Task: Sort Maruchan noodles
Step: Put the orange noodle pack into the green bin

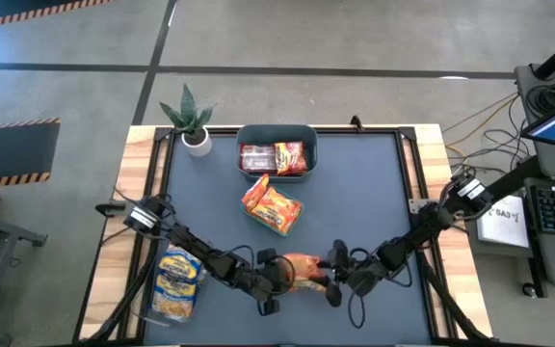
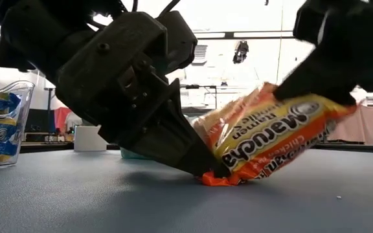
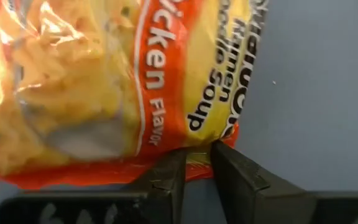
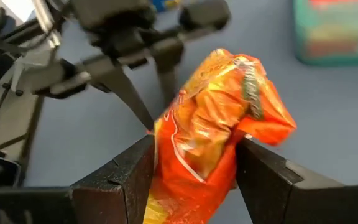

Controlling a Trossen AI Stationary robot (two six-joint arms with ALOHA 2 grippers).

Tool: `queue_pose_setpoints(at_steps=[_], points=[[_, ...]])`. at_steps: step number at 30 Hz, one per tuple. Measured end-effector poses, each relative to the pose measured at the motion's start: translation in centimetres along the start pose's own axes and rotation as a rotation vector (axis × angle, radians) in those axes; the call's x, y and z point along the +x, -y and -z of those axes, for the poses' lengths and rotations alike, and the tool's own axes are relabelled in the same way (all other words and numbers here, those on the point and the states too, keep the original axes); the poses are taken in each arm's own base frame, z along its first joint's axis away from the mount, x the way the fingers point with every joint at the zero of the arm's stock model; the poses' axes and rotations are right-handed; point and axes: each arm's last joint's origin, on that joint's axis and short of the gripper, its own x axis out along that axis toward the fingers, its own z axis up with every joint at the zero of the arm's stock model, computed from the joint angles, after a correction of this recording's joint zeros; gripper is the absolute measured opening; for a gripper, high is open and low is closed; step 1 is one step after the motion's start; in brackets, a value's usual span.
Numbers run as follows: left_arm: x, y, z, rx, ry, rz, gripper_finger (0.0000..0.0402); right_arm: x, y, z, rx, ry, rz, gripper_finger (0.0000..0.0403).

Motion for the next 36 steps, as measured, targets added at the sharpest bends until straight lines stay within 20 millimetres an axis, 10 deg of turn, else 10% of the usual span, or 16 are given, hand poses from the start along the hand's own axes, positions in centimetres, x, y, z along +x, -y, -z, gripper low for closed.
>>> queue_pose_setpoints(at_steps=[22, 36], points=[[-0.4, 0.0, -0.3, -0.014, 0.0, -0.013, 0.0183, 0.6, -0.9, -1.5, 0.179, 0.004, 0.008, 0.0196], [-0.4, 0.1, -0.4, -0.012, 0.006, -0.01, 0.019, 1.2, 0.1, -2.0, 0.238, 0.013, 0.052, 0.0193]])
